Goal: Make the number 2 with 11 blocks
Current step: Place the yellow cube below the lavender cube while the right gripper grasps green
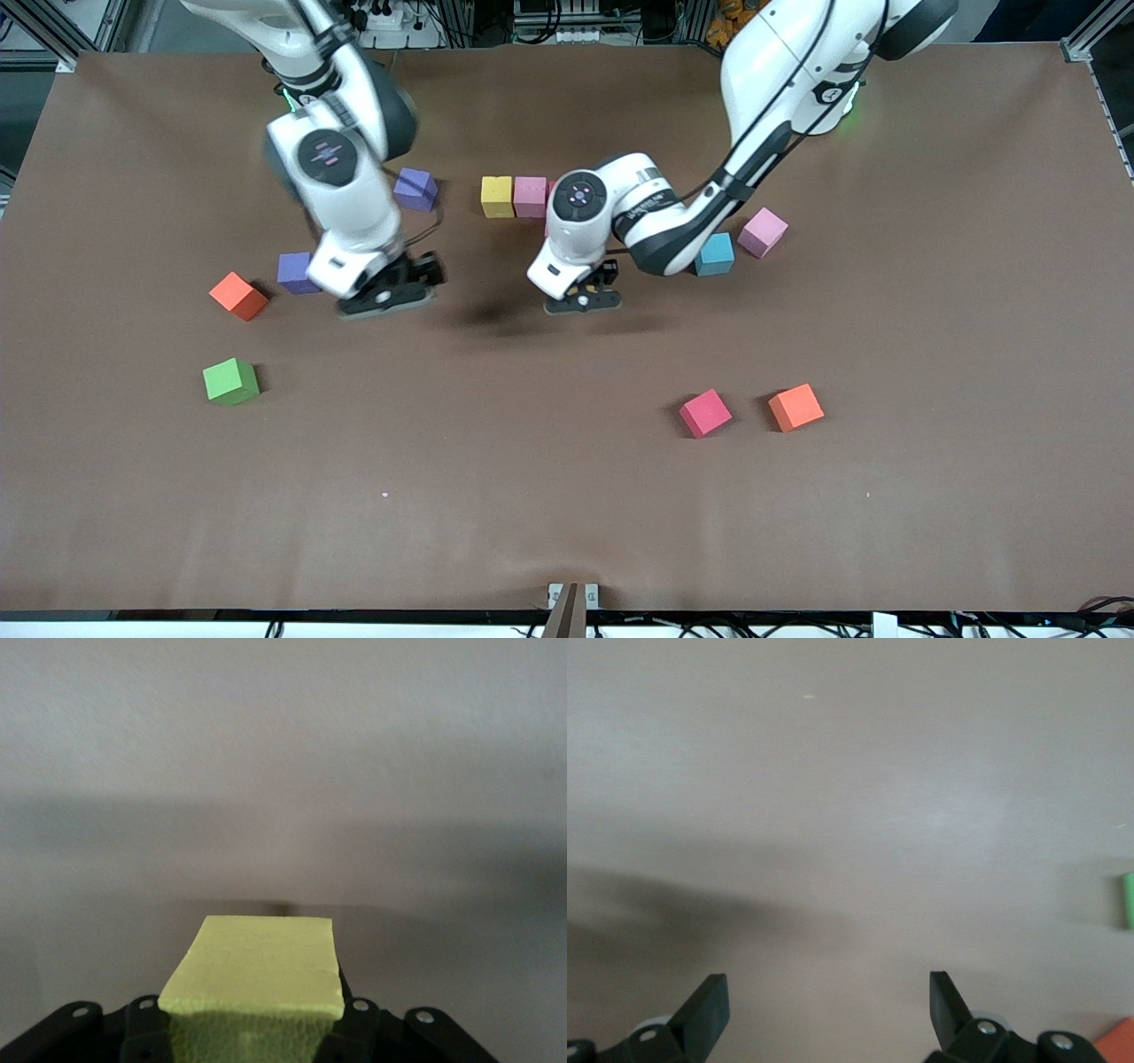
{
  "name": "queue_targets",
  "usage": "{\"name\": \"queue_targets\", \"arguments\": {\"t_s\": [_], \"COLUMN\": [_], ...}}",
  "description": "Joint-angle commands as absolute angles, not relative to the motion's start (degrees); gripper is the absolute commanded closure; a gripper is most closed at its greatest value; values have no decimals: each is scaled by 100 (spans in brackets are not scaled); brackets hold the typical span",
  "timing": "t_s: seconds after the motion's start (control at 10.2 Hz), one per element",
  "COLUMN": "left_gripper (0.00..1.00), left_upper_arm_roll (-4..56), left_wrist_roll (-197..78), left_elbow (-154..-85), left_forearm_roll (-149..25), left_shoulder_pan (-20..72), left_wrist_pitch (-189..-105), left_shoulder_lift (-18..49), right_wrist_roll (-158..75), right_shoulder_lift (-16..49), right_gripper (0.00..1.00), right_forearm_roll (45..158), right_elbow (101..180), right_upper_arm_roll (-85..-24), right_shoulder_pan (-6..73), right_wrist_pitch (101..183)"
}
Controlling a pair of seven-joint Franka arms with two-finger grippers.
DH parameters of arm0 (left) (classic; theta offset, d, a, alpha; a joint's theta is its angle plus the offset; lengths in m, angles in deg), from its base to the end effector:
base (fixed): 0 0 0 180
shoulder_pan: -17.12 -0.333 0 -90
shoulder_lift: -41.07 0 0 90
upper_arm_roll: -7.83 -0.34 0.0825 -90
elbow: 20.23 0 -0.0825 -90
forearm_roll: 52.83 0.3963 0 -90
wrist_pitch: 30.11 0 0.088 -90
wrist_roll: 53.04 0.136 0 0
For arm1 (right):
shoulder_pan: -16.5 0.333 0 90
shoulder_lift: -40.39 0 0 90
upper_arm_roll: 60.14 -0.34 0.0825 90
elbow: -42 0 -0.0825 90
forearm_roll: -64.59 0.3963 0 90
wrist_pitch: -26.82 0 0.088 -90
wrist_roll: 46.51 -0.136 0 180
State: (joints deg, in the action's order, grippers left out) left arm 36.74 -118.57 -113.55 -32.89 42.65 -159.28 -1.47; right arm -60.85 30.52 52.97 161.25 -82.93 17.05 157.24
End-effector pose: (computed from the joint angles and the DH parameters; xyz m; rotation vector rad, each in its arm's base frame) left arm 0.4585 -0.5422 0.2054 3.1107 0.1250 -0.0978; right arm 0.5475 0.2220 0.3417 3.0373 0.4269 0.1026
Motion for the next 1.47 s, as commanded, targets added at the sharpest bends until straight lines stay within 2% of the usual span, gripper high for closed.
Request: {"name": "queue_targets", "arguments": {"t_s": [0.0,0.59,0.78,1.08,1.17,1.27,1.37], "left_gripper": [94,93,93,93,90,81,64], "left_upper_arm_roll": [3544,3490,3481,3473,3473,3473,3473], "left_wrist_roll": [-11931,-12027,-12036,-12045,-12045,-12045,-12062], "left_elbow": [-11252,-11401,-11410,-11445,-11445,-11436,-11419], "left_forearm_roll": [-3120,-3112,-3112,-3103,-3103,-3103,-3112], "left_shoulder_pan": [4558,4823,4884,4902,4911,4920,4928], "left_wrist_pitch": [-15834,-15834,-15834,-15834,-15834,-15834,-15834], "left_shoulder_lift": [-261,-305,-348,-366,-384,-401,-401], "right_wrist_roll": [-5312,-2528,-2375,-2174,-2164,-2164,-2146], "right_shoulder_lift": [3170,2072,1755,1439,1290,1167,1148], "right_gripper": [0,0,0,0,0,0,0], "right_forearm_roll": [5457,5379,5361,5247,5229,5194,5133], "right_elbow": [16188,15758,15512,15327,15336,15336,15344], "right_upper_arm_roll": [-8344,-8274,-7836,-7580,-7518,-7352,-7298], "right_shoulder_pan": [1108,-352,-371,-354,-353,-266,-274], "right_wrist_pitch": [15725,16593,16657,16858,17068,17157,17149]}}
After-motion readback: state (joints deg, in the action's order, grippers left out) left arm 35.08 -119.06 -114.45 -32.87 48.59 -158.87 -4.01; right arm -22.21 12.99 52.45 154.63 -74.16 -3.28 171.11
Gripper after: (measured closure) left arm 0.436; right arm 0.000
